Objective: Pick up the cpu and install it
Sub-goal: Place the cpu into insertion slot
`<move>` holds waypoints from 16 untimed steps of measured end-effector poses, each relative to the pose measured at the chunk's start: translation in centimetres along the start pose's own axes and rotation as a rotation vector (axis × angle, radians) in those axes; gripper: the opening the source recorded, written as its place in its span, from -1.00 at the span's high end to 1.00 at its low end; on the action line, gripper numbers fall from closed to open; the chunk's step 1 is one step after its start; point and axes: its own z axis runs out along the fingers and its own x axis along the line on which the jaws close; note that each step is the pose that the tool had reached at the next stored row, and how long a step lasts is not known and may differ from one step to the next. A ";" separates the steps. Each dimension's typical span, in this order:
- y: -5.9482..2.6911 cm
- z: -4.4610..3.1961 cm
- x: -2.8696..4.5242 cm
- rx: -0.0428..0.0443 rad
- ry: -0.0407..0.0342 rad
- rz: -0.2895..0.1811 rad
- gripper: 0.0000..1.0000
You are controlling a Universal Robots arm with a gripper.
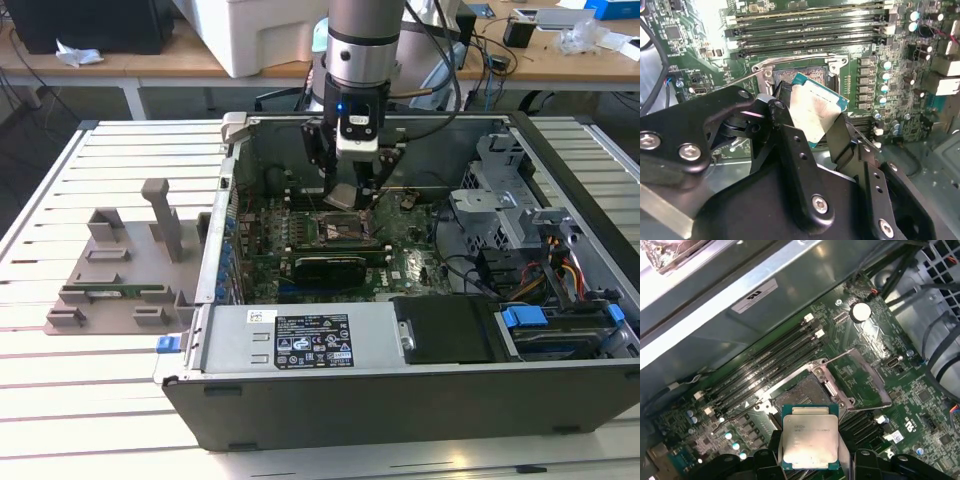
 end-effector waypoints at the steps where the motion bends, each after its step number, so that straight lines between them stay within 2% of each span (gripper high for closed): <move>1: 0.00 0.00 0.00 -0.0001 0.0004 0.015 -0.07; 16: 0.00 0.02 0.00 -0.0007 0.0064 0.243 -0.07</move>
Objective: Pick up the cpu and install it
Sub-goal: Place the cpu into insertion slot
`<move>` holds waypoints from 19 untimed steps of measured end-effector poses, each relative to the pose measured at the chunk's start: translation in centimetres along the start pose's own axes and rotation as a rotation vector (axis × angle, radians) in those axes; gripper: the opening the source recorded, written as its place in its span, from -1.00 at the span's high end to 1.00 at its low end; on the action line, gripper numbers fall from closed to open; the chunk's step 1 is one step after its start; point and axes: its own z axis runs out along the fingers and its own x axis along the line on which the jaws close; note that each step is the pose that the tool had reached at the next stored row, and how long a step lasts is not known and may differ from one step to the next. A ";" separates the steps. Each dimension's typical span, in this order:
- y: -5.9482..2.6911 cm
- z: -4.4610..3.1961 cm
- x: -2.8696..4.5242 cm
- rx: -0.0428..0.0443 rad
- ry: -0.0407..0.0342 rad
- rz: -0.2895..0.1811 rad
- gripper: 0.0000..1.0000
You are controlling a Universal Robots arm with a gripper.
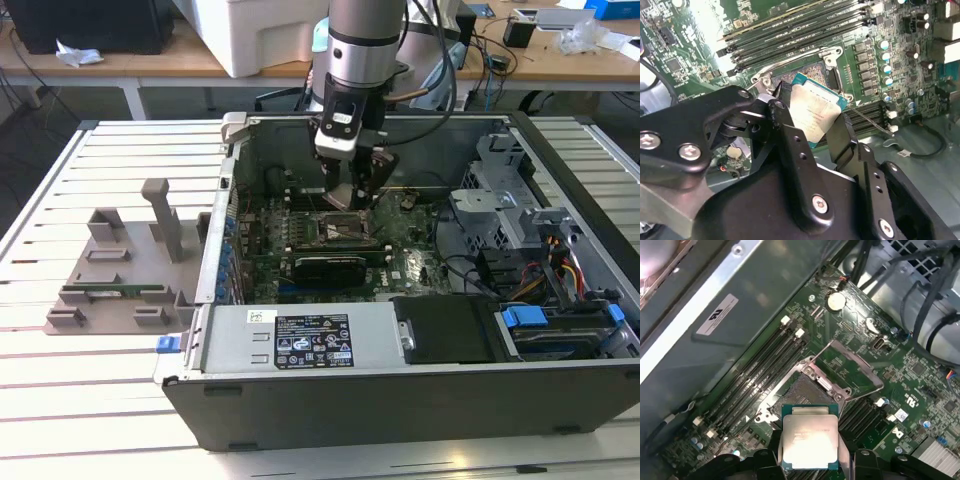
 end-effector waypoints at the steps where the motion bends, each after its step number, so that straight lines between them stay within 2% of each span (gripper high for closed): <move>1: 0.00 0.00 0.00 -0.0001 0.0005 0.020 -0.07; 8: 0.01 0.01 0.00 -0.0006 0.0042 0.151 -0.07; 15: 0.01 0.02 0.00 -0.0009 0.0058 0.214 -0.07; 19: 0.01 0.02 -0.01 -0.0010 0.0072 0.268 -0.07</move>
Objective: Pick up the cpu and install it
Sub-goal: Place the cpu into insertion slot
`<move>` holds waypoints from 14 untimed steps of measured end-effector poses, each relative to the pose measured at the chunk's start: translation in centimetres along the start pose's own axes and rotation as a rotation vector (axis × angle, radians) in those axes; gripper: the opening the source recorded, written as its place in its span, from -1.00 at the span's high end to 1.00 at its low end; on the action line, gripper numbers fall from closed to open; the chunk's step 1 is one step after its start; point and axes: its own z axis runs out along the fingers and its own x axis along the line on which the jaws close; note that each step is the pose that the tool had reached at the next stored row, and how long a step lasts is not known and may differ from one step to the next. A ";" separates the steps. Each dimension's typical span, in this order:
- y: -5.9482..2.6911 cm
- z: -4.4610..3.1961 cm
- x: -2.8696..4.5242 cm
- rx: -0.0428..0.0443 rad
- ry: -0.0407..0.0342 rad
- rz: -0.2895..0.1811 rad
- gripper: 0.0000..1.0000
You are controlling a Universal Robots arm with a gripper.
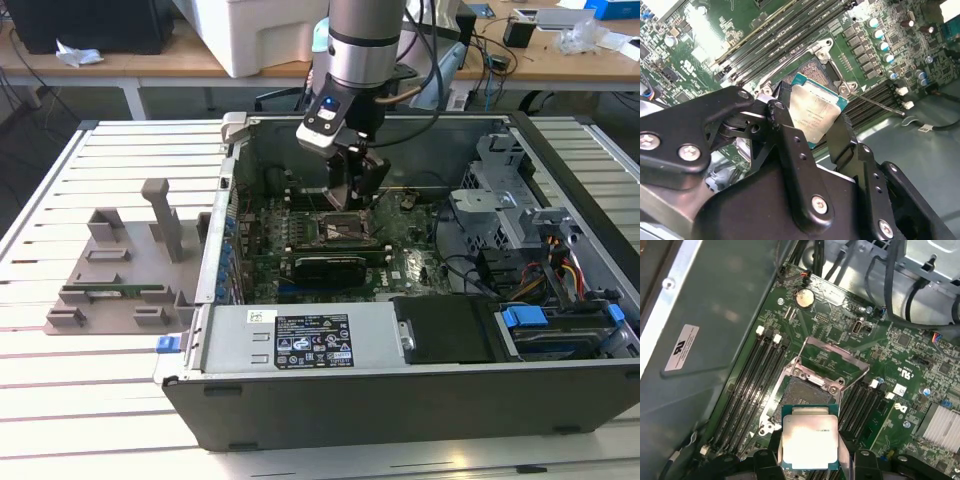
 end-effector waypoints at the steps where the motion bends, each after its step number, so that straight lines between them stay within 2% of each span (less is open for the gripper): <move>1: 0.00 0.00 0.00 0.0001 0.0002 0.011 -0.07; 4: 0.00 0.01 0.00 0.0000 0.0009 0.041 -0.07; 8: 0.00 0.02 0.00 -0.0001 0.0022 0.104 -0.07; 10: 0.00 0.03 -0.01 0.0009 0.0004 0.143 -0.07; 14: 0.00 0.04 0.00 0.0030 -0.0044 0.184 -0.07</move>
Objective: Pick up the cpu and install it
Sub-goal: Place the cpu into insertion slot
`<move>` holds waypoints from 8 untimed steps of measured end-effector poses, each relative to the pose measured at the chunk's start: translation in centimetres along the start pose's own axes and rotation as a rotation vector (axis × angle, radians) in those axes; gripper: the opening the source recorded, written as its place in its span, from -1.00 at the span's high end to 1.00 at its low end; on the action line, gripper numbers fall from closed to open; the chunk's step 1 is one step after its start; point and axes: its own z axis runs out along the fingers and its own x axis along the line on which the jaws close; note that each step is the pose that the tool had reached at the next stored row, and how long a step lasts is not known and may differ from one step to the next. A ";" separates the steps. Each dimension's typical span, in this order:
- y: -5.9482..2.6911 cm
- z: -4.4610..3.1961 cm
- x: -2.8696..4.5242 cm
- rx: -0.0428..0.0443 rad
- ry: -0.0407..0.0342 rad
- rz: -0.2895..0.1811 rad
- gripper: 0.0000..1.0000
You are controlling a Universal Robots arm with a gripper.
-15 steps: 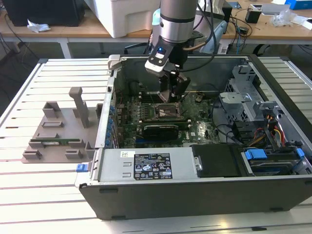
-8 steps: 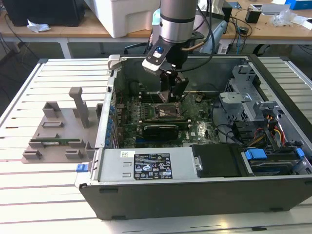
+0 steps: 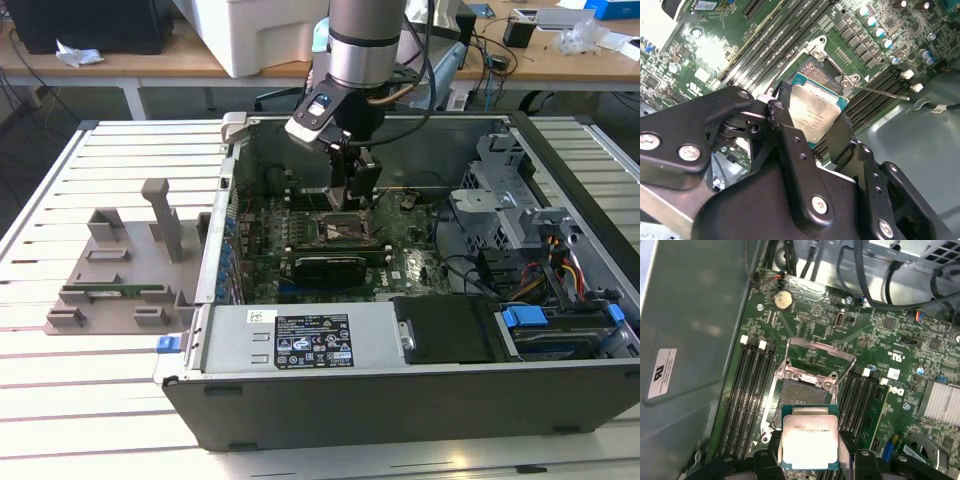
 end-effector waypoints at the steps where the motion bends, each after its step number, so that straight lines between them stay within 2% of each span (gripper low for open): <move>1: 0.00 0.00 0.00 0.0006 -0.0012 0.018 -0.07; 8: 0.00 0.04 0.00 0.0030 -0.0054 0.113 -0.07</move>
